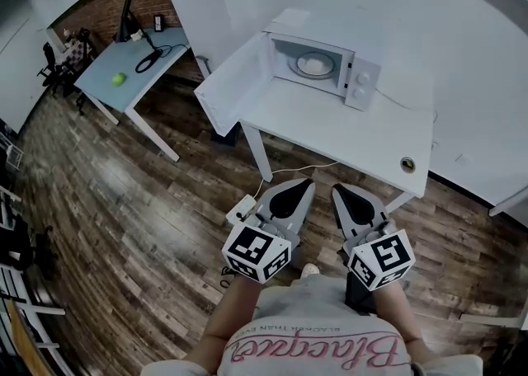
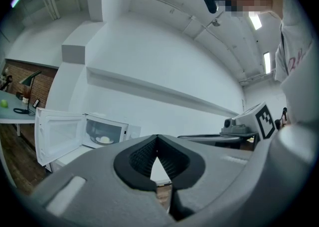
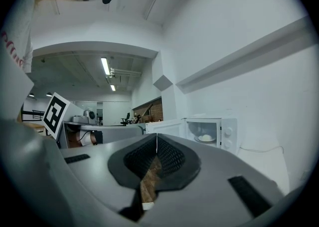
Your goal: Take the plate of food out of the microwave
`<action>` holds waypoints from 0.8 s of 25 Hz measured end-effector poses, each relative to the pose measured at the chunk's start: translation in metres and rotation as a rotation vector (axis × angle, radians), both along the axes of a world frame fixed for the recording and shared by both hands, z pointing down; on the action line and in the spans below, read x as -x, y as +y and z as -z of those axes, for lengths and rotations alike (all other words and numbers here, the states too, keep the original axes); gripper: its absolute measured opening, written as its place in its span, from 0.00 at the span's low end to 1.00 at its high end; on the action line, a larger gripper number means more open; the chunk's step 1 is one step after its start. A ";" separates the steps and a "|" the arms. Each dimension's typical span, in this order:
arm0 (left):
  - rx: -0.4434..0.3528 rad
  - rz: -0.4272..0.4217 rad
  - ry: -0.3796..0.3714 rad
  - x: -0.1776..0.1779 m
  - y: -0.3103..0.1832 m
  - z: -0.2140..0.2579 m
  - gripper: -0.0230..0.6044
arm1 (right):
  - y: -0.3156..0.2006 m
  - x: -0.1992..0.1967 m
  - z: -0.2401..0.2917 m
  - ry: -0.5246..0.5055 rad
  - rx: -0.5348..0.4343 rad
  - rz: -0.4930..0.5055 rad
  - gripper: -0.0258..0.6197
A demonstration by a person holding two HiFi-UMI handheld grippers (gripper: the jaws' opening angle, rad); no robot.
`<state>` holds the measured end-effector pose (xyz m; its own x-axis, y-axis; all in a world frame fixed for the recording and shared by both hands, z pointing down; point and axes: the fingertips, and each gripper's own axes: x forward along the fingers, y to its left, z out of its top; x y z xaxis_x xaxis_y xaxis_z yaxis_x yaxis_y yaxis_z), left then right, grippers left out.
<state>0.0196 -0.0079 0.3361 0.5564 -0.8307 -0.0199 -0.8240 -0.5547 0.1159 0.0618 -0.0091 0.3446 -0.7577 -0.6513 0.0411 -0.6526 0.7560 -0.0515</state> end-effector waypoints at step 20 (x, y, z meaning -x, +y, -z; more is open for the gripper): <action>0.006 0.063 0.011 -0.012 -0.046 -0.012 0.04 | -0.038 -0.011 -0.011 0.002 0.003 0.059 0.06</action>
